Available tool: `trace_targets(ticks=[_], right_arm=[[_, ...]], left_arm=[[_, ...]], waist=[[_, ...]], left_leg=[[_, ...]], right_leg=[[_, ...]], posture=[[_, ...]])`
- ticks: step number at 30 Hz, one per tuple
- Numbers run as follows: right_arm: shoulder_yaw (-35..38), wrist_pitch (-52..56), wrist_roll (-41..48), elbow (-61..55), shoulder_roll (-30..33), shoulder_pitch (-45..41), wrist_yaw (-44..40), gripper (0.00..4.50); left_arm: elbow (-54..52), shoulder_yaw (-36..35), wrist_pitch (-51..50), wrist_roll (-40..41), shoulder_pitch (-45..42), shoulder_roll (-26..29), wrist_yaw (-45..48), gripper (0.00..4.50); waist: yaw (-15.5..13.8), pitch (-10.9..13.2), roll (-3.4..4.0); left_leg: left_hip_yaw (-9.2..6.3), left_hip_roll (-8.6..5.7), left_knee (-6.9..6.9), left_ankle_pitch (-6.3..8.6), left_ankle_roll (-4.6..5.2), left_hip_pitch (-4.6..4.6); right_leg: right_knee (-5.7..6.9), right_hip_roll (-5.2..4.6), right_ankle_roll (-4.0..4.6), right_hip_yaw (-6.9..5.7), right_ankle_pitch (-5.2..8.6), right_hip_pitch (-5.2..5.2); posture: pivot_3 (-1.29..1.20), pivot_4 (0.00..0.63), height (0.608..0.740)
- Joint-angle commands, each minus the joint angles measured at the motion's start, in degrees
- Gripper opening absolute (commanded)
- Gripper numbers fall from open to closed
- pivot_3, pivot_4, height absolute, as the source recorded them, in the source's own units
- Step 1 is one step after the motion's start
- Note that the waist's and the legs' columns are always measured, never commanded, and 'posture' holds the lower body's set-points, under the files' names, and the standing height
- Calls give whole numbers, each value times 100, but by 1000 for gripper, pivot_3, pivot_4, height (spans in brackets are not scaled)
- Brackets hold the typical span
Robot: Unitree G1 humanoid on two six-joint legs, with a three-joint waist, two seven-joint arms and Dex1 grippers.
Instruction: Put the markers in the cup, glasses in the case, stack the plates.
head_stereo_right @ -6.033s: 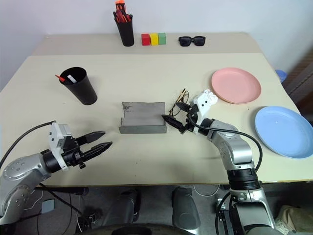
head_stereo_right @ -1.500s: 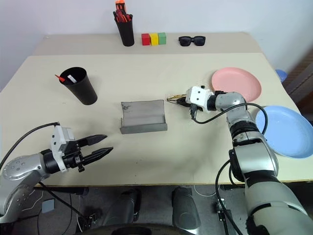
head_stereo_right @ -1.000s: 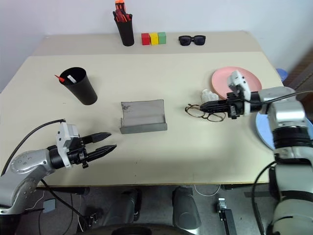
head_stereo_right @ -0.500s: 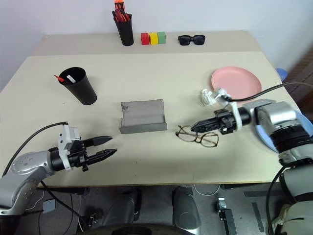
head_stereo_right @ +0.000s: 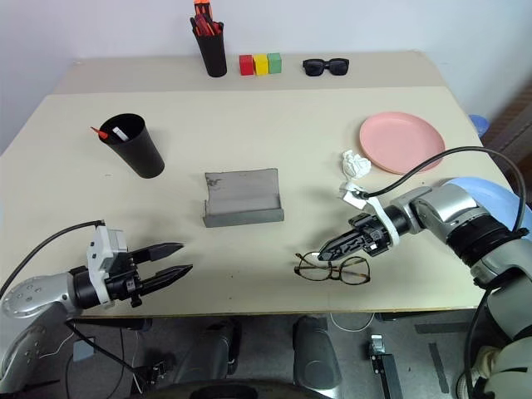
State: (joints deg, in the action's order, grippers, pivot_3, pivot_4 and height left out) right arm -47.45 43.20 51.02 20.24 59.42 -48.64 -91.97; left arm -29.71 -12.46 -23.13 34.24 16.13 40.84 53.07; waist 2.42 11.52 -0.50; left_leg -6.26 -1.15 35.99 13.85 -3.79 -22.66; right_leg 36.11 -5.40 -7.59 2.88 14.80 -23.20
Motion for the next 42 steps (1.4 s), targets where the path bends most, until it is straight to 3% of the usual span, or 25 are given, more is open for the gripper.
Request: trace_targets(ticks=[1, 11, 14, 21, 28, 33, 36, 39, 42], right_arm=[[-77, -107, 109, 31, -100, -216, -53, 89], [-181, -656, -221, 678, -531, -266, -53, 89], [-131, -837, -342, 865, -654, -265, -53, 942], [213, -1355, -700, 1374, -998, -239, -53, 4476], [983, -1710, -1044, 1823, -1361, -273, -53, 4476], [1532, -1371, -597, 582, -827, 104, -53, 4476], [2229, -1288, -502, -312, -670, 673, 20, 4476], [3230, -1394, -356, -1496, -750, 1577, 786, 4476], [4006, -2381, -1016, -2641, -1105, 2795, 1950, 4476]], left_arm=[[-206, -120, 41, 65, 18, -15, -71, 2532], [-260, -155, 65, 73, 97, -28, -151, 2532], [-297, -159, 64, 78, 135, -35, -178, 2532], [-324, -158, 64, 98, 159, -40, -211, 2532], [-269, -83, 85, 71, 79, -66, -213, 2532], [-96, 93, 141, -22, -130, -136, -193, 2532], [76, 242, 174, -93, -367, -211, -177, 2532], [293, 406, 252, -166, -629, -290, -126, 2532], [592, 615, 352, -279, -970, -383, -74, 2532]], waist=[[-1, 0, 0], [-1, 0, 0], [0, -1, -1], [12, -2, -3], [5, -2, -3], [-25, -1, -1], [-45, -2, -2], [-70, -2, -3], [-114, -5, -6]], left_leg=[[0, 0, 2, 0, 0, 0], [1, 0, 3, 0, 0, -2], [0, 0, 3, 0, 0, -1], [0, 0, 2, 0, 0, 0], [0, 0, 4, -1, 0, 7], [-2, -1, 3, -1, 0, 1], [-4, -1, 2, 0, 0, 2], [-4, -1, 4, 0, 0, 1], [-2, -1, 7, -1, 0, 2]], right_leg=[[1, 0, 0, 0, 0, 0], [0, 0, 0, 0, -1, 1], [0, 0, 0, 0, -1, 1], [1, 1, -1, 0, -1, 1], [4, 2, 1, 0, -4, 7], [2, 1, -5, 0, -7, 5], [2, 2, -3, -2, -5, 7], [3, 3, -7, -2, -6, 8], [5, 3, -18, -2, -13, 8]], posture=[[0, 150, 740], [0, 150, 740], [0, 150, 740], [0, 150, 740], [0, 150, 740], [0, 150, 740], [0, 150, 740], [0, 150, 740], [0, 150, 740]])
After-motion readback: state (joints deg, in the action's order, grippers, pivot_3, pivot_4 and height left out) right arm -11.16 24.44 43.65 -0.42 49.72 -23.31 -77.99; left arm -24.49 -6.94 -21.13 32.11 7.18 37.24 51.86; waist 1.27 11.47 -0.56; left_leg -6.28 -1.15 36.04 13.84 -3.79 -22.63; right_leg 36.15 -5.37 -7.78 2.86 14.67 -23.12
